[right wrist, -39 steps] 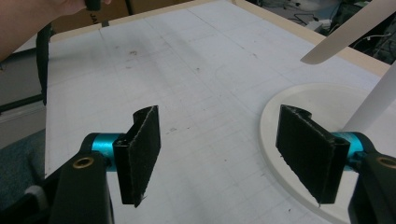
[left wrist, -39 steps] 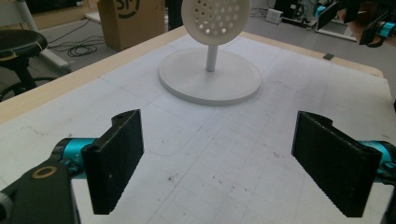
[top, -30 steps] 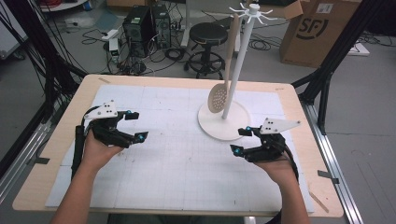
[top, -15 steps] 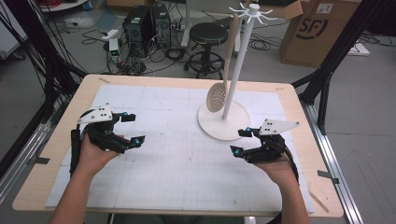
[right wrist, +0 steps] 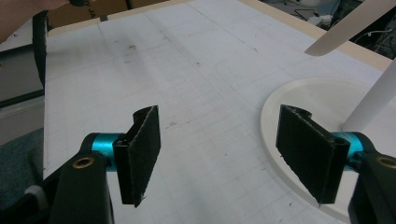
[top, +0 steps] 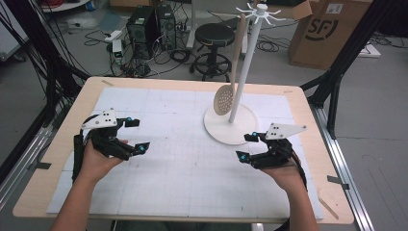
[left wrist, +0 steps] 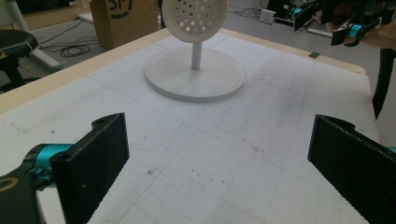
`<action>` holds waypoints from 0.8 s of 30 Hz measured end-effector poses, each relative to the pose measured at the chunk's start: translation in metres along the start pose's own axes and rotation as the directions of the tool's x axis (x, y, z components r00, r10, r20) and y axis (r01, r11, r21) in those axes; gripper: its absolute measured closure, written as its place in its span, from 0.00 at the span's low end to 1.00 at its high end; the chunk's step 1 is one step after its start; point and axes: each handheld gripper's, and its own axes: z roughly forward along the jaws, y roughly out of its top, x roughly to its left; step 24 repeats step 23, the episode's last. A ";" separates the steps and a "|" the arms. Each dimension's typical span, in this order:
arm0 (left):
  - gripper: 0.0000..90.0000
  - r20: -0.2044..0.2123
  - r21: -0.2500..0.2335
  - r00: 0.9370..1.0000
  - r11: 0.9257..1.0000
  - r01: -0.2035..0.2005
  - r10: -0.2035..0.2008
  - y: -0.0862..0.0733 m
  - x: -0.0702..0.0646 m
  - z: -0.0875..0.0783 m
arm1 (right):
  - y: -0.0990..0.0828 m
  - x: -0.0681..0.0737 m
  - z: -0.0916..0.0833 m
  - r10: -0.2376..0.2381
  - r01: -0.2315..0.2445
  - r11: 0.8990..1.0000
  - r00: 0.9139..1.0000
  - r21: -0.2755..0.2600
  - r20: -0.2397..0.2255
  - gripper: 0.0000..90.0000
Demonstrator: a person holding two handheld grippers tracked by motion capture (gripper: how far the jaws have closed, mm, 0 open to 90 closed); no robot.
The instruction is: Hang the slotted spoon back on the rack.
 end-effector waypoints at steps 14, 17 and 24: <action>0.03 0.018 0.002 1.000 1.000 -0.005 0.005 -0.003 -0.001 0.002 | 0.000 0.002 0.003 0.003 -0.003 1.000 1.000 0.014 -0.008 0.33; 0.03 0.016 0.006 1.000 1.000 -0.003 0.003 -0.003 -0.001 0.002 | 0.000 0.002 0.003 0.000 0.000 1.000 1.000 0.011 -0.008 0.33; 0.03 0.011 0.016 1.000 1.000 -0.003 0.003 -0.004 -0.001 0.003 | 0.001 0.002 0.003 -0.005 0.005 1.000 1.000 0.008 -0.008 0.33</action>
